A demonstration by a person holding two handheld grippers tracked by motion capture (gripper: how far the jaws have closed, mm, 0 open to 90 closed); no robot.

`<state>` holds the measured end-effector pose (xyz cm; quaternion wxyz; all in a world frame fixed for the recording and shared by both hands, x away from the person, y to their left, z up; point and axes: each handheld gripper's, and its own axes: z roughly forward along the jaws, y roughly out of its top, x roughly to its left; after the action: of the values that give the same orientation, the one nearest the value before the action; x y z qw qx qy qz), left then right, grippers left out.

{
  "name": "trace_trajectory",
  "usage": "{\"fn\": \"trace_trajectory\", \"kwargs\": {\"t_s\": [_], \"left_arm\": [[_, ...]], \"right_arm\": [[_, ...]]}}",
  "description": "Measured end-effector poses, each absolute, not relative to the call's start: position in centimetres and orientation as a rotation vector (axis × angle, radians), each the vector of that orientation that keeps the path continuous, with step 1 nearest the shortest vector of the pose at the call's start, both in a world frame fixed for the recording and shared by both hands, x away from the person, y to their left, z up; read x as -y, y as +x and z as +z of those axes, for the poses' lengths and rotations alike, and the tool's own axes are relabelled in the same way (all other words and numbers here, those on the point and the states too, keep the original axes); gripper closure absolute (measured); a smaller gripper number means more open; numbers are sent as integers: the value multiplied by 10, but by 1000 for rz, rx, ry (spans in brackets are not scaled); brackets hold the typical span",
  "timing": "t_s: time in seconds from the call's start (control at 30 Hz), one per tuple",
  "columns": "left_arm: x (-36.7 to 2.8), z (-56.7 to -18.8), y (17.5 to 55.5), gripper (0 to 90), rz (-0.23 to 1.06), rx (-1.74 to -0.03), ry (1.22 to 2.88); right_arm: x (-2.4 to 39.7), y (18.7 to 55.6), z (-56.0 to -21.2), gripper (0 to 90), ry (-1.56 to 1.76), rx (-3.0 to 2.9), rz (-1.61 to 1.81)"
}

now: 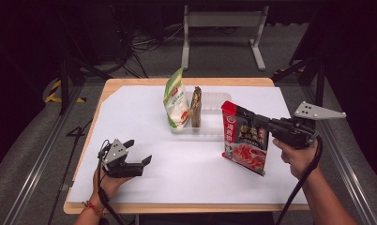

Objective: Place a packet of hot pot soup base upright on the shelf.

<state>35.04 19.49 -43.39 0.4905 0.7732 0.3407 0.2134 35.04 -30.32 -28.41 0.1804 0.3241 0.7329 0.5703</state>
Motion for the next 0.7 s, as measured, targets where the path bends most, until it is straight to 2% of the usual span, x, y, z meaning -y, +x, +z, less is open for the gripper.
{"fn": "trace_trajectory", "kwargs": {"t_s": [0.7], "left_arm": [[-197,-438,354,123,498,-844,1891]], "right_arm": [[295,367,-261,887,904,-1961,1624]]}}
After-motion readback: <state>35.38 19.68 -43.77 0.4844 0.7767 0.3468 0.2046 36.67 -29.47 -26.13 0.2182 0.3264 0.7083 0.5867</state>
